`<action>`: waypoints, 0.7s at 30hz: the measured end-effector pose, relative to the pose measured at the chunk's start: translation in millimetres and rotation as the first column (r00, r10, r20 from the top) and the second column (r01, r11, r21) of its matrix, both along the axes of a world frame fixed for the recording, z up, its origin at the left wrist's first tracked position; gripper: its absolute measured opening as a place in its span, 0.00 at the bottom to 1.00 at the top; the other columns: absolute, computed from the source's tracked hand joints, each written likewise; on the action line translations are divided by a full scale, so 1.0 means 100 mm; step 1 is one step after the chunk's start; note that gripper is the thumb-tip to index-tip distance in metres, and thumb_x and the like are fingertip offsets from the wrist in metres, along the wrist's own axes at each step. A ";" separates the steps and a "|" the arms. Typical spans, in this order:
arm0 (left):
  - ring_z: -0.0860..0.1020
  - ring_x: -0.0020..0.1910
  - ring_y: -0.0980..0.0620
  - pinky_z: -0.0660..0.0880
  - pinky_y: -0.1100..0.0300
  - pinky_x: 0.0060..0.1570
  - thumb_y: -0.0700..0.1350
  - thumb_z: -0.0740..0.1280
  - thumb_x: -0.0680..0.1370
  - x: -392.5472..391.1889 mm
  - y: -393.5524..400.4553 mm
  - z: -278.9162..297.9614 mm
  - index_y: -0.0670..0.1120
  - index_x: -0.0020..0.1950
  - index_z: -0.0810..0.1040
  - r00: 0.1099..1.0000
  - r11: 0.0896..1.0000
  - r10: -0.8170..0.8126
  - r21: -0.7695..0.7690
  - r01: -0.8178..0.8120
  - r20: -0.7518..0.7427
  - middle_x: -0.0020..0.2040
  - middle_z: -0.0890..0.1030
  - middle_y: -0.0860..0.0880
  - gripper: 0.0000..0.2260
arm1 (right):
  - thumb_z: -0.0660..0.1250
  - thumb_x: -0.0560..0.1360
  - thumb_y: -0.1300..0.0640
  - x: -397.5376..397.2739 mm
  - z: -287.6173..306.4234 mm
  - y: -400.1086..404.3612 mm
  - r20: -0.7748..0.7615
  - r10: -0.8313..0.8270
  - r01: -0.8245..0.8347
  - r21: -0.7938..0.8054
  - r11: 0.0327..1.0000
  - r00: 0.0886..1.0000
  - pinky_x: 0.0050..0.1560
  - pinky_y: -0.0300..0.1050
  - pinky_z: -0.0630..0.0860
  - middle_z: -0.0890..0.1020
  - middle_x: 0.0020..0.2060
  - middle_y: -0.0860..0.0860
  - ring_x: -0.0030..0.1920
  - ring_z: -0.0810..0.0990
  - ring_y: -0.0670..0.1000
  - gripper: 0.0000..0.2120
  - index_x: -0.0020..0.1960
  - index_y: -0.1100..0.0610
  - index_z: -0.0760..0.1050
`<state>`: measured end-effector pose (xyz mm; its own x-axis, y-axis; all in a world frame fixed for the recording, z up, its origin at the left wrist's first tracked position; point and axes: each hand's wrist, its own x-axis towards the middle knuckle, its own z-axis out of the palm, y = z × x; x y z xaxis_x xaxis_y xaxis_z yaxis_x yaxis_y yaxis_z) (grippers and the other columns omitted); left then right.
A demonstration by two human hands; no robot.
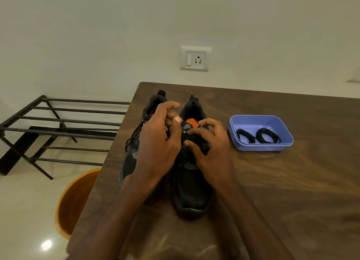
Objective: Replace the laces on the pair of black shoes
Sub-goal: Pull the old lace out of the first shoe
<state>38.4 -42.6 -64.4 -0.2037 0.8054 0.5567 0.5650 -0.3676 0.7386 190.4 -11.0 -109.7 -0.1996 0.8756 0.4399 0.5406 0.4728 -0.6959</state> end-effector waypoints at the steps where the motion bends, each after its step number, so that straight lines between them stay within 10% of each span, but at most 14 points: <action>1: 0.82 0.44 0.52 0.80 0.54 0.43 0.39 0.63 0.84 0.01 0.00 0.00 0.44 0.68 0.75 1.000 1.000 0.020 0.008 -0.021 0.008 0.46 0.81 0.52 0.12 | 0.74 0.76 0.50 -0.02 0.02 -0.01 -0.067 -0.058 0.056 -0.028 0.998 0.996 0.54 0.35 0.76 0.74 0.59 0.45 0.56 0.76 0.43 0.10 0.56 0.50 0.81; 6: 0.81 0.46 0.54 0.80 0.52 0.45 0.34 0.61 0.84 0.02 0.03 0.06 0.43 0.58 0.80 0.962 0.945 0.274 0.182 -0.271 0.011 0.47 0.82 0.49 0.10 | 0.73 0.76 0.64 -0.03 0.13 -0.02 -0.300 -0.207 0.140 -0.229 0.963 0.931 0.42 0.34 0.79 0.83 0.44 0.47 0.43 0.82 0.45 0.09 0.50 0.51 0.81; 13: 0.81 0.48 0.54 0.79 0.42 0.50 0.29 0.62 0.78 0.07 0.10 0.13 0.42 0.56 0.82 0.958 0.933 0.253 0.296 -0.206 -0.131 0.50 0.84 0.49 0.14 | 0.66 0.76 0.73 0.06 0.27 0.00 -0.627 -0.354 -0.073 -0.551 0.831 0.694 0.42 0.34 0.80 0.85 0.46 0.54 0.44 0.85 0.44 0.15 0.54 0.57 0.81; 17: 0.83 0.49 0.51 0.79 0.46 0.50 0.25 0.64 0.77 0.15 0.13 0.14 0.38 0.51 0.83 0.978 0.930 -0.033 0.353 0.104 -0.204 0.48 0.85 0.47 0.13 | 0.67 0.78 0.68 0.12 0.30 0.01 -0.567 -0.336 -0.042 -0.550 0.834 0.752 0.39 0.34 0.79 0.83 0.37 0.49 0.38 0.83 0.42 0.09 0.53 0.57 0.78; 21: 0.82 0.57 0.53 0.79 0.54 0.58 0.30 0.64 0.80 0.13 0.19 0.00 0.40 0.64 0.80 0.939 0.974 -0.155 0.110 0.197 -0.307 0.57 0.84 0.47 0.15 | 0.65 0.79 0.65 0.19 0.30 0.03 -0.712 -0.340 -0.215 -0.566 0.796 0.614 0.53 0.51 0.80 0.82 0.39 0.54 0.46 0.83 0.54 0.06 0.49 0.55 0.76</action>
<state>51.2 -23.5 -64.1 0.1241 0.7251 0.6774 0.6664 -0.5667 0.4845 209.4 -7.5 -79.6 0.0230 0.9852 -0.1700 -0.2979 -0.1556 -0.9418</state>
